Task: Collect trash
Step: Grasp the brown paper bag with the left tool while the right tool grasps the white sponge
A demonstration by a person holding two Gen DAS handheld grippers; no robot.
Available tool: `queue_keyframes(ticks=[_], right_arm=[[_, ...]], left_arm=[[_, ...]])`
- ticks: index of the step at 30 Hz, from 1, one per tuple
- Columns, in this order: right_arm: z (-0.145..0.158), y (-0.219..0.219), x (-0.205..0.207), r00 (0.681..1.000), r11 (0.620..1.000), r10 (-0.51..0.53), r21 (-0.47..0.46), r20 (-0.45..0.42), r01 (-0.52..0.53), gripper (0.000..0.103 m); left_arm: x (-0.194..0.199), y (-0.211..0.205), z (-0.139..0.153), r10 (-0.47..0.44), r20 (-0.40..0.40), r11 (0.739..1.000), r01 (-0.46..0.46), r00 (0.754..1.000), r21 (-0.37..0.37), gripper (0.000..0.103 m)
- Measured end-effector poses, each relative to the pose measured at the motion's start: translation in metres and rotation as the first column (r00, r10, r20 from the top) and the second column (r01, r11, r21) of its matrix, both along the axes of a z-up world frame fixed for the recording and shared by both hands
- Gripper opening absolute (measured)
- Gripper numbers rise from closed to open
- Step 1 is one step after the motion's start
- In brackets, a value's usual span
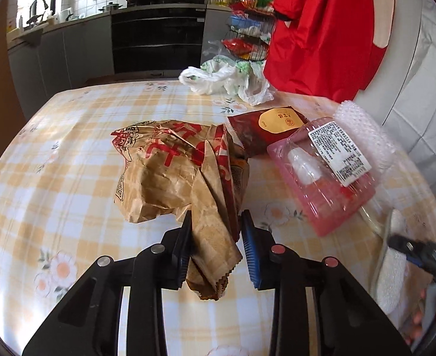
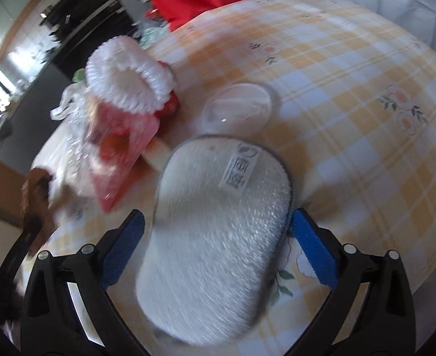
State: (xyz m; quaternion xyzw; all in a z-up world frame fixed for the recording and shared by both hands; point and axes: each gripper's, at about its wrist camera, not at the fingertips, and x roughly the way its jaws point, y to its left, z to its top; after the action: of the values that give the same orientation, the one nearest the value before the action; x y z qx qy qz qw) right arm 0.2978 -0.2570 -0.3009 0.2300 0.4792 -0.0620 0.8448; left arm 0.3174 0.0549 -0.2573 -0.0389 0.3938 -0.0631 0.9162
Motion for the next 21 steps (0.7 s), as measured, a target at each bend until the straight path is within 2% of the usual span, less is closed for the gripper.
queue_keyframes(ticks=[2, 5, 6, 14, 21], right_arm=[[-0.002, 0.009, 0.005, 1.0, 0.998, -0.002, -0.069, -0.017, 0.001, 0.098], [-0.006, 0.023, 0.011, 0.998, 0.98, 0.043, -0.19, -0.05, -0.052, 0.098], [-0.006, 0.025, 0.009, 0.997, 0.976, 0.057, -0.205, -0.05, -0.067, 0.098], [0.002, 0.003, -0.027, 0.993, 0.985, 0.114, -0.135, 0.043, -0.107, 0.093], [0.047, -0.009, -0.073, 0.969, 0.984, 0.155, -0.113, 0.191, -0.135, 0.093]], left_arm=[[-0.01, 0.007, 0.003, 0.008, 0.014, 1.0, -0.008, 1.0, -0.007, 0.031], [-0.027, 0.018, 0.007, 0.03, 0.028, 0.999, -0.029, 0.999, -0.032, 0.031], [-0.032, 0.021, 0.009, 0.038, 0.031, 0.998, -0.037, 0.999, -0.044, 0.031], [-0.079, 0.035, 0.033, 0.047, 0.106, 0.996, -0.038, 0.993, -0.084, 0.031], [-0.131, 0.029, 0.065, 0.014, 0.163, 0.991, 0.008, 0.987, -0.135, 0.031]])
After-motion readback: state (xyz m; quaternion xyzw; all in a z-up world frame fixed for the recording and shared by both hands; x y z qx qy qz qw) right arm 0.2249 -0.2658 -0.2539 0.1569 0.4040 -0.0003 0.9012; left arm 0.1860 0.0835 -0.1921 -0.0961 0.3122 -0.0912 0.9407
